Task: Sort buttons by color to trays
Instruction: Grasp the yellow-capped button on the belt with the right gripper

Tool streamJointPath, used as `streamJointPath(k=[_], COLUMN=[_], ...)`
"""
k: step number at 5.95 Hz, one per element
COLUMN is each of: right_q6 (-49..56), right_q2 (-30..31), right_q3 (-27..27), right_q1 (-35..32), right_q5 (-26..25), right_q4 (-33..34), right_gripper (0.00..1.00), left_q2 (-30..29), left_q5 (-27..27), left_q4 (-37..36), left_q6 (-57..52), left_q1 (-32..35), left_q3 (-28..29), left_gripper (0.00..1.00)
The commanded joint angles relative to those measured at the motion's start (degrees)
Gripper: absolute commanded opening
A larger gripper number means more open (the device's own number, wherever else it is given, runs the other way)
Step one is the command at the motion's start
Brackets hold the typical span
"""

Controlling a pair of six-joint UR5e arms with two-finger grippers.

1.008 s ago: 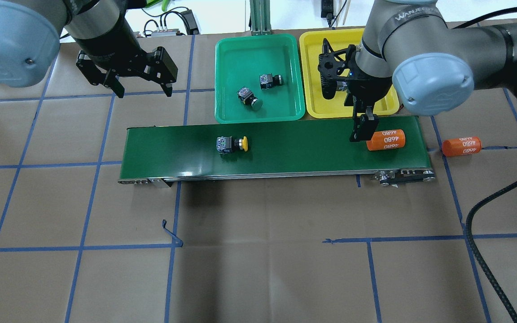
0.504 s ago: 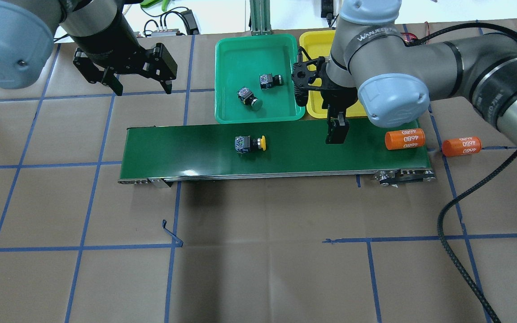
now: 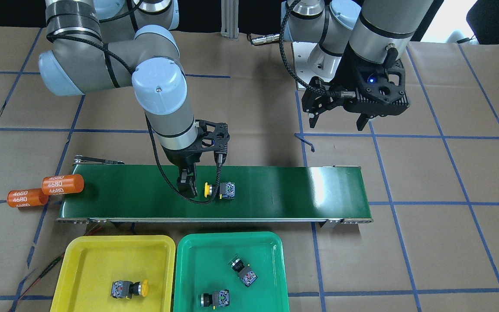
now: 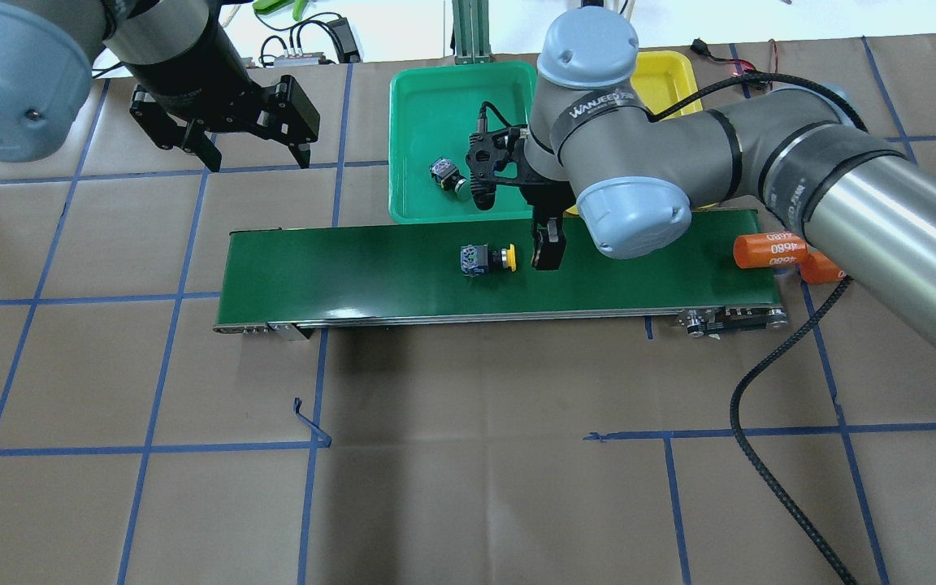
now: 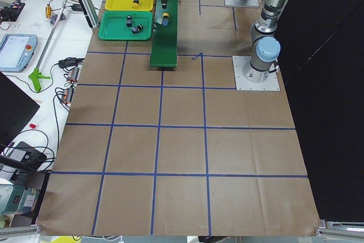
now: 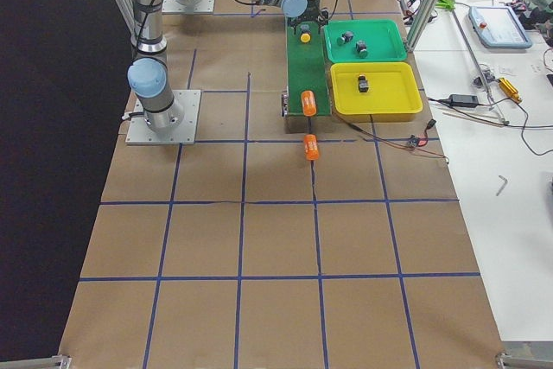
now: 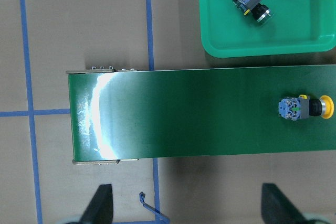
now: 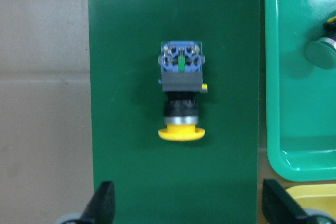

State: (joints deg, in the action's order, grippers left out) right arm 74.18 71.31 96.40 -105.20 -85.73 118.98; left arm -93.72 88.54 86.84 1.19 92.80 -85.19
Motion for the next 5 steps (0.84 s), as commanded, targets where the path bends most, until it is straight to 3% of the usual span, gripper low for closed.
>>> streamJointPath(k=[1,4,5], right_q6=[-1.4,2.8,3.7], right_q2=[-2.4,-4.4,-4.2], right_q3=[0.1,0.7,0.7], right_q1=[-0.6,1.6,3.8], right_q5=[1.4,0.2,-0.8], right_q4=[1.0,1.0,0.8], right_gripper=[1.0,0.98,0.76], left_q2=[0.0,0.1,0.1], left_q5=[0.1,0.1,0.1], left_q4=[0.0,0.0,0.0], left_q6=[-0.2,-0.2,-0.2], left_q1=[-0.1,-0.2,-0.1], left_q3=[0.0,0.0,0.0], left_gripper=[0.99,0.99,0.99])
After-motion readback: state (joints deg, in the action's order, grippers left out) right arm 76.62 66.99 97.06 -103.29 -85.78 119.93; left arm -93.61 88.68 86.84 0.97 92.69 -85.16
